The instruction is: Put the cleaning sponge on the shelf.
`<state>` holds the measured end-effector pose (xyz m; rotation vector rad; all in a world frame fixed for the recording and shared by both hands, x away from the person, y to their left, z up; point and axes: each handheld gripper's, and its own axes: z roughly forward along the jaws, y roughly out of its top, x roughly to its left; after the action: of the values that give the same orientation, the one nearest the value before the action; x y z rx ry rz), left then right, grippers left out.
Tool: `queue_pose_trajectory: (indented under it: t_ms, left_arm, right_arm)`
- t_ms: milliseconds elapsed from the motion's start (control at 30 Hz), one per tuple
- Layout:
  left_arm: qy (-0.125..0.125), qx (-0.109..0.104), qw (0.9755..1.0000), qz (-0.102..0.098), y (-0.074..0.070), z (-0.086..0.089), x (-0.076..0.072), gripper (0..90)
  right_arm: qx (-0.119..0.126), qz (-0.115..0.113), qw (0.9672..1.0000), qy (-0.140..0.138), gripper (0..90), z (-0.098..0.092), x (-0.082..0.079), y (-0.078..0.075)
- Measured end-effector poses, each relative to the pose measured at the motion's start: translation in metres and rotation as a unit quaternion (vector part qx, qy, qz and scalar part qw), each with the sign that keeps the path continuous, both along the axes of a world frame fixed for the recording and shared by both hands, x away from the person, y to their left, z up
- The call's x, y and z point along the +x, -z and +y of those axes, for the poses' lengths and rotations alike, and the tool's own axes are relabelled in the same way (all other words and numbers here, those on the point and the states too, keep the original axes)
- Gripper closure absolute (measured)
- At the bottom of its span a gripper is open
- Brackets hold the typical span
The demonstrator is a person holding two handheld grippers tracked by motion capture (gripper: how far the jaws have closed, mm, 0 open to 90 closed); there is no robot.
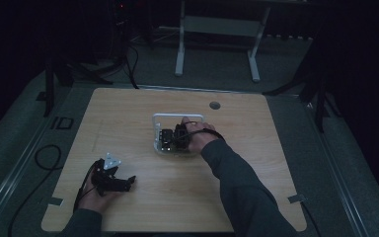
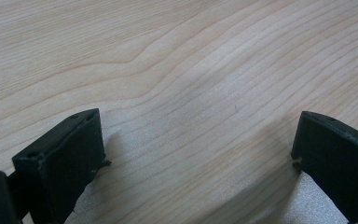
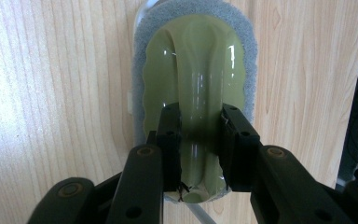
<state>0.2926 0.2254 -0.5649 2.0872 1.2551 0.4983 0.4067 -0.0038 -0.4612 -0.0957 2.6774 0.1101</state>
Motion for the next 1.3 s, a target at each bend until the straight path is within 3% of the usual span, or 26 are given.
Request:
queue_pose_trajectory:
  t_ms: [867, 1300]
  left_arm:
    - [0.000, 0.000, 1.0000, 0.000, 0.0000, 0.0001, 0.0001, 2.3]
    - [0.000, 0.000, 1.0000, 0.000, 0.0000, 0.0000, 0.0000, 2.3]
  right_arm:
    - [0.001, -0.009, 0.9999, 0.009, 68.4, -0.0006, 0.0033, 0.0039]
    - [0.018, -0.015, 0.9997, 0.012, 65.1, -0.0037, 0.0022, -0.0017]
